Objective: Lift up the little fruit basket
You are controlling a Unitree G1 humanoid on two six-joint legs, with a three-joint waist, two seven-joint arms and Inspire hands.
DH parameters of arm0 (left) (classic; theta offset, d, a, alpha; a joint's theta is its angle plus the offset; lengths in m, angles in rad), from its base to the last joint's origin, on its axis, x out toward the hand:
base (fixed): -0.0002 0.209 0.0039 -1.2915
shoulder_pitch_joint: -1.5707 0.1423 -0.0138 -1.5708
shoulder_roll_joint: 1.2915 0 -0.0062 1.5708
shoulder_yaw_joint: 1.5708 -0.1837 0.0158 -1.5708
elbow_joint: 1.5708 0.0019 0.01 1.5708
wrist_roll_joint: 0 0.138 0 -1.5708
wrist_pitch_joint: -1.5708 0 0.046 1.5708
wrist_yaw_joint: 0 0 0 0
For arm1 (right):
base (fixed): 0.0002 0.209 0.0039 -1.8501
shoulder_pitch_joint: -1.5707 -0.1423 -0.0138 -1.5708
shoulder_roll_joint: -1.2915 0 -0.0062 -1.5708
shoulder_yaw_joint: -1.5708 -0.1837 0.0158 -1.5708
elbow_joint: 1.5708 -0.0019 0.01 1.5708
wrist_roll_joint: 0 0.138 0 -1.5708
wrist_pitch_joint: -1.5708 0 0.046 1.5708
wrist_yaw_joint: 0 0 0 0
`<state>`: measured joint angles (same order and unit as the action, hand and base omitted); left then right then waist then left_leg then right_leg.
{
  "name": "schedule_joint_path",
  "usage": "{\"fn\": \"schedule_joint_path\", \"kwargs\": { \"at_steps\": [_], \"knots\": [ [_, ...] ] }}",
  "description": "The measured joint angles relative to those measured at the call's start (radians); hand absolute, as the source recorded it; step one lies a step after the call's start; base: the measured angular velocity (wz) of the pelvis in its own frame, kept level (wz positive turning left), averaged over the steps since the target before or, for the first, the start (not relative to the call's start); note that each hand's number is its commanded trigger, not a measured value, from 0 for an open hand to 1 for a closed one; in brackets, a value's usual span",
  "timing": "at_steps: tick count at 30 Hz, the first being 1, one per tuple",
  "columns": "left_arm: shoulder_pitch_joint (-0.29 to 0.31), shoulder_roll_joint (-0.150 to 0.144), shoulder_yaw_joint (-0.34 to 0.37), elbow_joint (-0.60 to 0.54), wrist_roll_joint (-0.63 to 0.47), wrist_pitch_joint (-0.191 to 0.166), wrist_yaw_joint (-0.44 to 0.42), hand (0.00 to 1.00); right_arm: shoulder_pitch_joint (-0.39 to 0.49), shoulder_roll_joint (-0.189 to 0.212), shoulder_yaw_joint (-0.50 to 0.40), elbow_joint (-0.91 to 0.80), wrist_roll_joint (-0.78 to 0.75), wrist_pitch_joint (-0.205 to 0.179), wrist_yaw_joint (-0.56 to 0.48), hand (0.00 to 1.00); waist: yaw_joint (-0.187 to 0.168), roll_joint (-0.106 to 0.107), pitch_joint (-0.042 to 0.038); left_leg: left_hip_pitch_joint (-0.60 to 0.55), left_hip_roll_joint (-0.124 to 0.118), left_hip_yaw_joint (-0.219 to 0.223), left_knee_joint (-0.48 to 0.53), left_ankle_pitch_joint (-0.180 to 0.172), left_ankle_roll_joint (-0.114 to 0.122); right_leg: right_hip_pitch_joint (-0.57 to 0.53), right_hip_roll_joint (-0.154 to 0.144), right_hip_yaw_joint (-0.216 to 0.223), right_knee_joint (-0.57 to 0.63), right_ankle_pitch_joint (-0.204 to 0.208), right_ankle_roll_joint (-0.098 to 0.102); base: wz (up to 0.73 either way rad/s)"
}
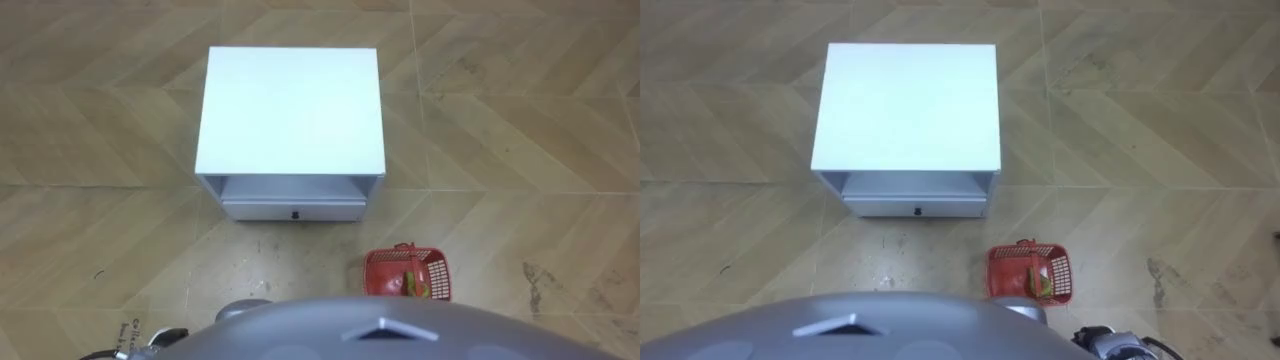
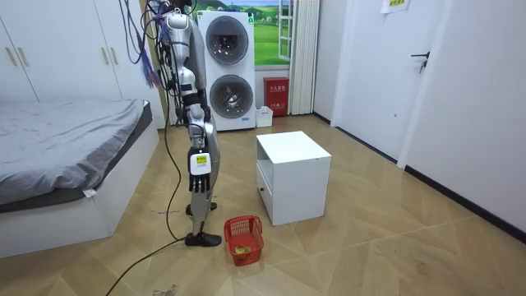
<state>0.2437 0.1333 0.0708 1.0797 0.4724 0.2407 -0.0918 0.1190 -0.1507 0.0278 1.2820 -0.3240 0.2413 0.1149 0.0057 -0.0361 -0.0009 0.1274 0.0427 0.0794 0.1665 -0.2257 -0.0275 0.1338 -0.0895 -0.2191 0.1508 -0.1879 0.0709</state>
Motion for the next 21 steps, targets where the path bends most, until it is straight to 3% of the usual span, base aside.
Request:
{"fn": "schedule_joint_path", "kwargs": {
  "at_steps": [21],
  "knots": [
    [-0.010,-0.001,0.001,0.001,0.000,-0.001,0.023,0.00,0.001,0.000,0.020,0.000,0.001,0.000,0.008,0.00,0.003,0.001,-0.0002,-0.010,-0.001,-0.001,0.002,0.000,0.000,-0.005,-0.001,0.002,0.003,-0.001,0.000,0.00]
  ]
}}
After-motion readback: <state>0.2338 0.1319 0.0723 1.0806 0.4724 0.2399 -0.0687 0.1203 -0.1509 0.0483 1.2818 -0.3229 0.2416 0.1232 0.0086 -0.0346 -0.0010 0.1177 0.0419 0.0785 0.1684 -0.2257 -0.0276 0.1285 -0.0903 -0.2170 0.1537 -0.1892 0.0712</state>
